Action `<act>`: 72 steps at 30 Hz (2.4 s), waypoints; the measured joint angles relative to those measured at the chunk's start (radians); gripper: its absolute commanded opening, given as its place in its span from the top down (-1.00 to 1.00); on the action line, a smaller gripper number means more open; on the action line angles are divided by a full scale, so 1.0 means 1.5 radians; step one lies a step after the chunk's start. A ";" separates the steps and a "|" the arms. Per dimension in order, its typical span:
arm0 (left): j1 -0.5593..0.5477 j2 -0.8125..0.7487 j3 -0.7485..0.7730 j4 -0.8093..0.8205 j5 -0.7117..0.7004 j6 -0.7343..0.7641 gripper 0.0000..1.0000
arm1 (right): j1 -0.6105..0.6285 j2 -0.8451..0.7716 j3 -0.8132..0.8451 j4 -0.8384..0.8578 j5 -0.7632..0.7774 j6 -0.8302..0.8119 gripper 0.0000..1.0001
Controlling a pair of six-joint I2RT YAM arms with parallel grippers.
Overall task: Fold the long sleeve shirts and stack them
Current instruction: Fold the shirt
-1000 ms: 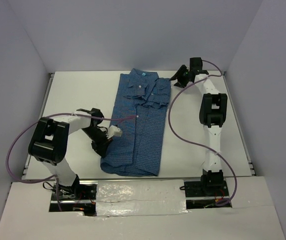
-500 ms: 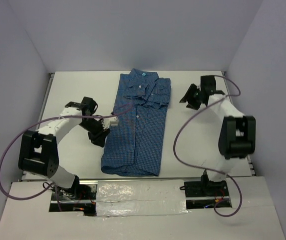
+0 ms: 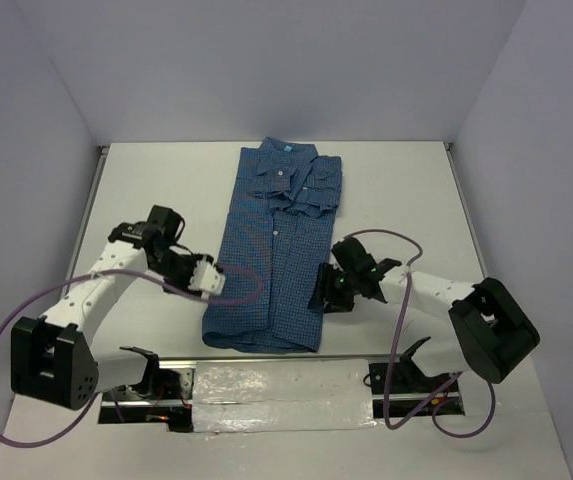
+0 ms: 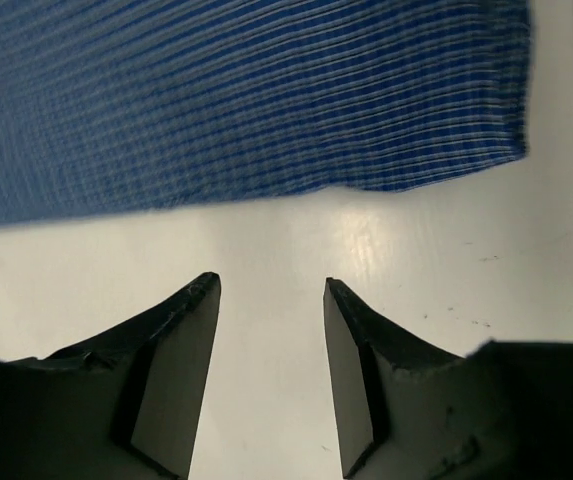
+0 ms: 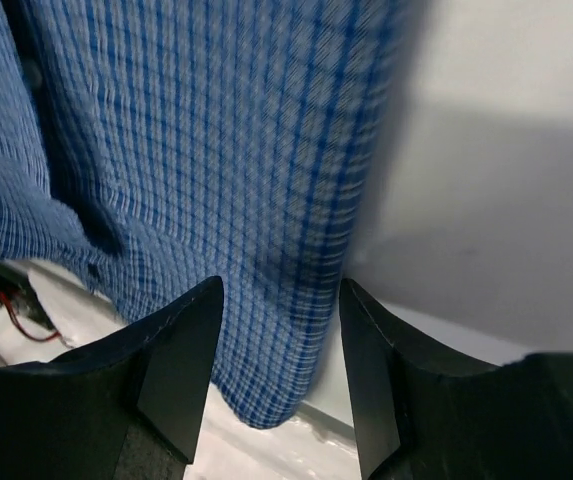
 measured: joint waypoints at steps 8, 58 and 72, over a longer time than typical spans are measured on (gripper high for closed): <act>-0.099 -0.055 -0.153 0.069 0.004 0.146 -0.06 | 0.068 0.048 -0.035 0.135 -0.032 0.089 0.50; -0.572 -0.067 -0.327 0.439 -0.017 0.033 1.00 | -0.108 -0.228 -0.146 -0.191 -0.076 -0.019 0.40; -0.296 -0.049 -0.072 0.406 0.046 -0.282 1.00 | -0.134 -0.175 0.069 -0.281 -0.138 -0.099 1.00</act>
